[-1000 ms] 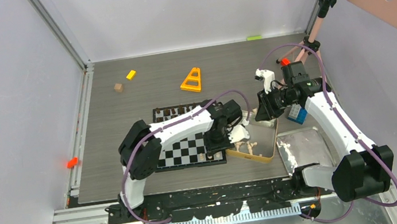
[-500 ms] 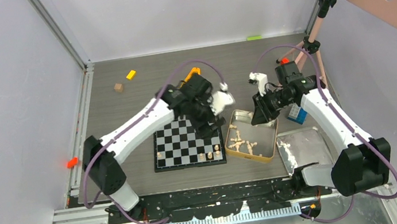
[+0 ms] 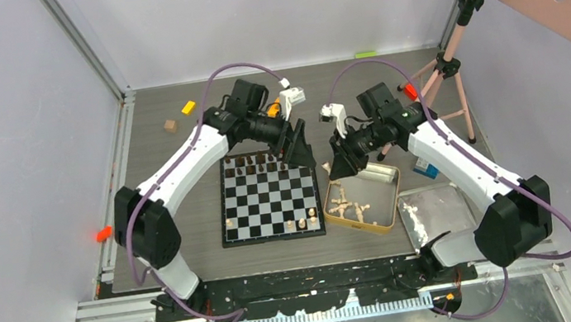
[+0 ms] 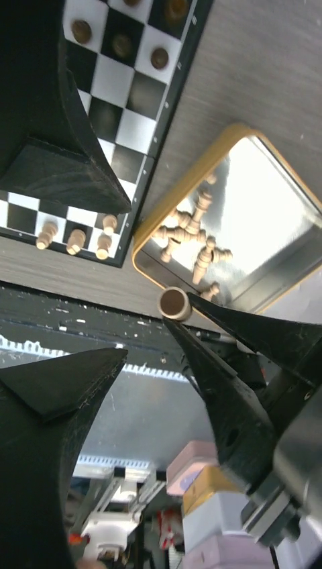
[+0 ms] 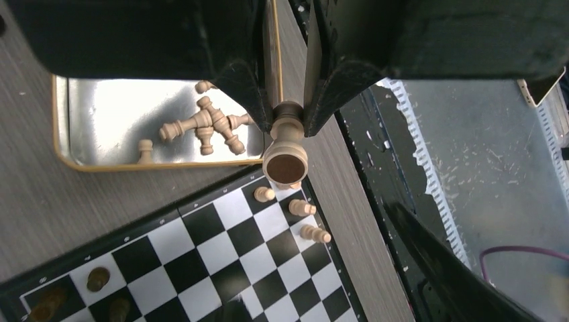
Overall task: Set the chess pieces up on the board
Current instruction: Place the chess piece on the chessboard.
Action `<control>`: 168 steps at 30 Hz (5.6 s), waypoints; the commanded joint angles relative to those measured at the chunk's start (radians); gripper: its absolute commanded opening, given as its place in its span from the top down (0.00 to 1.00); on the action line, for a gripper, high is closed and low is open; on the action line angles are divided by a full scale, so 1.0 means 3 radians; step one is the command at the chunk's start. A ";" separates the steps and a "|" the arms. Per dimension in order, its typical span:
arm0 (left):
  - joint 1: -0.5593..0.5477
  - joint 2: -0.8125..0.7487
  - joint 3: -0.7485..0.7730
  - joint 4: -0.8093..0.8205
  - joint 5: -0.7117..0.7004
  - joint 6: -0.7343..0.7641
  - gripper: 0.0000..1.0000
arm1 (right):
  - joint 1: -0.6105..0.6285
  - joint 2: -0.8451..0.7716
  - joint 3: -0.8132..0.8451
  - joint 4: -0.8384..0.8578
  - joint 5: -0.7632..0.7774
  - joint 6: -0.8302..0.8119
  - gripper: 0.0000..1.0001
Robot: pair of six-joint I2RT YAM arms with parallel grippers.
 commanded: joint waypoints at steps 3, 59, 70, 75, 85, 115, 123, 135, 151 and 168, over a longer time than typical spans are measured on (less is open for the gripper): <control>-0.0012 0.0235 0.0230 0.0212 0.0545 -0.0422 0.28 | 0.0109 0.0095 0.0277 0.0305 0.0044 0.0148 0.99; 0.0634 -0.0142 -0.1476 0.4524 0.0719 -0.4043 1.00 | -0.0080 -0.0046 0.0400 0.1580 -0.0107 0.1559 0.34; 0.0635 -0.0197 -0.1594 0.4558 0.0590 -0.4168 1.00 | -0.0078 -0.0029 0.0202 0.1903 -0.0275 0.1641 0.46; 0.0635 -0.0197 -0.1603 0.4571 0.0574 -0.4203 1.00 | -0.0075 0.0002 0.0141 0.1986 -0.0291 0.1659 0.48; 0.0635 -0.0228 -0.1658 0.4630 0.0538 -0.4271 1.00 | -0.0072 0.0041 0.0084 0.2089 -0.0330 0.1702 0.58; 0.0735 -0.0782 -0.1505 0.2890 0.0406 -0.2433 0.32 | 0.0020 0.0075 0.0720 0.0906 -0.0010 0.0949 0.99; 0.1207 -0.1234 -0.1162 0.1018 -0.0277 -0.0847 0.15 | 0.0488 0.0248 0.1150 -0.0113 0.0547 0.0269 0.99; 0.2152 -0.1675 -0.1003 -0.0461 -0.1511 0.0373 0.01 | 0.1446 0.1145 0.2018 -0.1083 0.1442 -0.0325 0.99; 0.2924 -0.1773 -0.1326 -0.0506 -0.1770 0.0571 0.00 | 0.1997 0.2680 0.3523 -0.2306 0.1849 -0.0818 0.99; 0.3271 -0.2006 -0.1294 -0.0422 -0.2007 0.0566 0.00 | 0.2534 0.3476 0.4128 -0.2673 0.2622 -0.1034 0.99</control>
